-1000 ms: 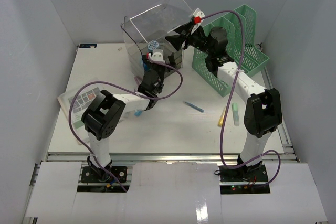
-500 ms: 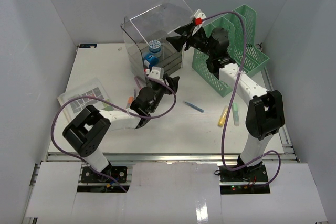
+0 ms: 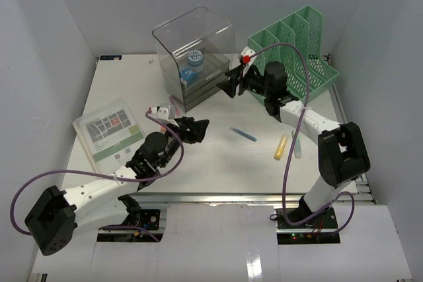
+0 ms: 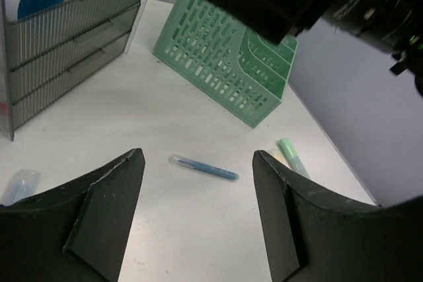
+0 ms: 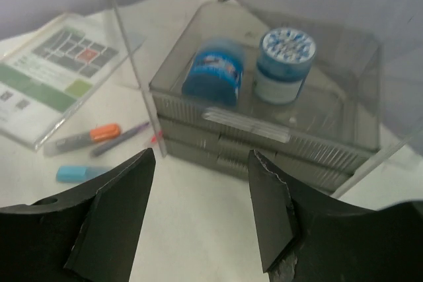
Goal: Organize the desk
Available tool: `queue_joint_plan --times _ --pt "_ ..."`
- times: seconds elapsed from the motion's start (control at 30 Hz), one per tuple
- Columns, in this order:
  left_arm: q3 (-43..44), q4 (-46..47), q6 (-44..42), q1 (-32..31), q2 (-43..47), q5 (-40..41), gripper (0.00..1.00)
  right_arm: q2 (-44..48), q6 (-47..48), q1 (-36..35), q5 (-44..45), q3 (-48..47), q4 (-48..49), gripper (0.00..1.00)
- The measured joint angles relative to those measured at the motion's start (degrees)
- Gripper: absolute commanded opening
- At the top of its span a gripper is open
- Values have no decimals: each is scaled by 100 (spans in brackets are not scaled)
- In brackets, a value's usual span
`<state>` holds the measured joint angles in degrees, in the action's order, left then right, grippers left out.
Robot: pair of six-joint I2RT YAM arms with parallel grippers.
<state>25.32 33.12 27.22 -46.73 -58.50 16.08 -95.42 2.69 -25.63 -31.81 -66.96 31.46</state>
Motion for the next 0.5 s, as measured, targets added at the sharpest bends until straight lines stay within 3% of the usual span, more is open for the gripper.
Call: queue_joint_plan --times 0.13,0.23,0.37,0.5 --pt "-136 -407 833 27 331 34 79 452 265 0 -180 603 -596 73" --pt "-534 -116 1654 55 166 128 79 924 535 0 -482 661 -1348 75" --pt "-658 598 2584 100 -944 163 78 1737 845 2 -956 695 -2373 76" --pt "-293 1826 3378 198 -2657 105 70 2775 1170 107 -1514 1160 -3006 76"
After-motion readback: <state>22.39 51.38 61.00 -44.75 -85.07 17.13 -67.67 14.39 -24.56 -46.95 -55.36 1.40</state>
